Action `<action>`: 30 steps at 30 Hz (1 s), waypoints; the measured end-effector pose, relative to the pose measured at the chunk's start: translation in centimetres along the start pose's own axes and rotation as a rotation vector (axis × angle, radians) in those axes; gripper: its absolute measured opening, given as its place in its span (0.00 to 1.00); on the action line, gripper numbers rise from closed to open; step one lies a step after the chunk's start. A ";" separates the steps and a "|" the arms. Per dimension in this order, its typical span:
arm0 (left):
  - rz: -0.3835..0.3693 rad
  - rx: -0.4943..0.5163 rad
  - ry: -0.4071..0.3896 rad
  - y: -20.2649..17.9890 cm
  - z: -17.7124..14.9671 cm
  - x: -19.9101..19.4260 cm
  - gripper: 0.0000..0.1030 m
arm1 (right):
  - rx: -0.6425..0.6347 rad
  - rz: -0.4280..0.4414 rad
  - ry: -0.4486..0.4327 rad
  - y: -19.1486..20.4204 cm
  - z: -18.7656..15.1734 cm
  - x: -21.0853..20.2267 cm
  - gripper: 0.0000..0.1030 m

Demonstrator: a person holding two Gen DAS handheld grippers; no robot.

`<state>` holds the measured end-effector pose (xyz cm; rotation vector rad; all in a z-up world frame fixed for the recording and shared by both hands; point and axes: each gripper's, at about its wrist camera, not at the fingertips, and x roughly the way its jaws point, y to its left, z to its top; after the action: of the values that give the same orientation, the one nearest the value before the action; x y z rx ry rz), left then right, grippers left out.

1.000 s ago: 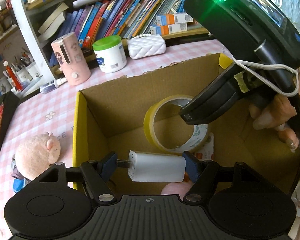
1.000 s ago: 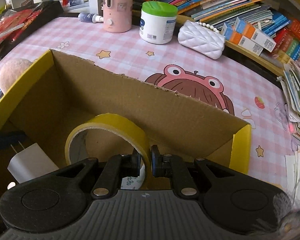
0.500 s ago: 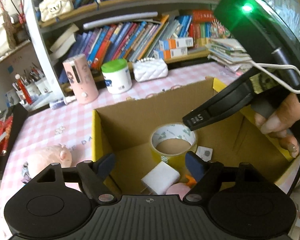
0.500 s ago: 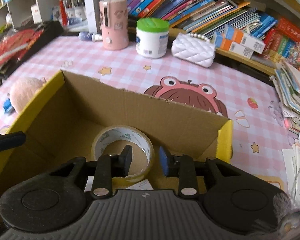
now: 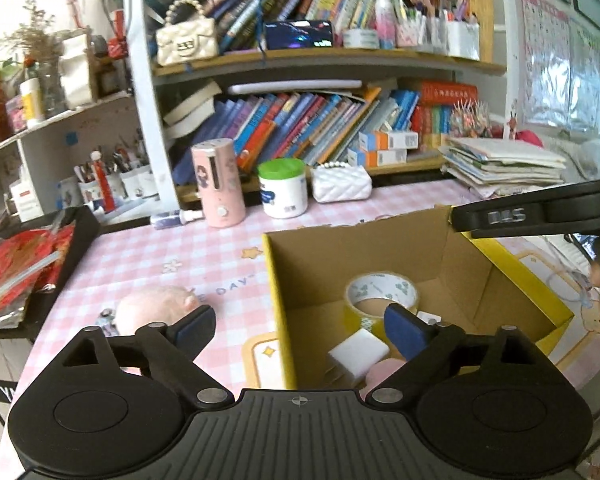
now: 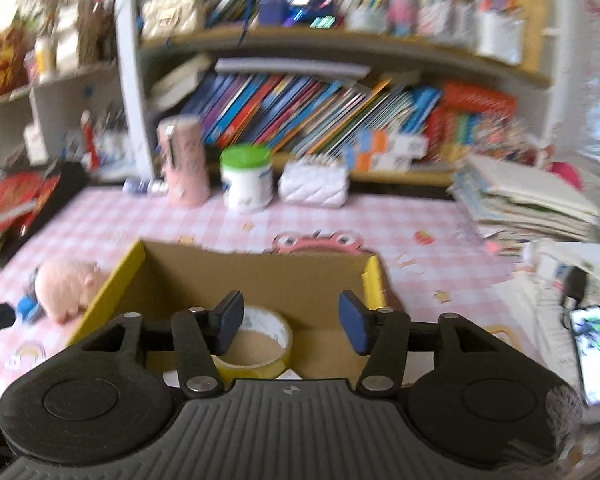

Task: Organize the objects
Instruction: 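Open both tools to release the charger and tape roll into the box, then withdraw both tools from the box back toward the pig and stapler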

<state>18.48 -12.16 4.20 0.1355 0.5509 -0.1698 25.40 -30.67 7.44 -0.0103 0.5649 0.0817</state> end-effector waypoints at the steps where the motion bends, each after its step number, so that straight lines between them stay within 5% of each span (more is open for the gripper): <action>1: -0.001 -0.004 -0.003 0.3 -0.2 -0.3 0.91 | 0.016 -0.014 -0.012 0.0 -0.3 -0.6 0.51; 15: -0.029 -0.015 0.042 4.3 -5.4 -4.2 0.93 | 0.170 -0.180 0.014 3.5 -7.4 -7.0 0.54; 30: -0.028 -0.021 0.171 8.4 -11.8 -7.9 0.93 | 0.185 -0.191 0.168 10.1 -14.9 -10.0 0.57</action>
<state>7.51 -0.90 -0.90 0.1224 0.7246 -0.1802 8.19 -21.79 0.32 0.1094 0.7345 -0.1589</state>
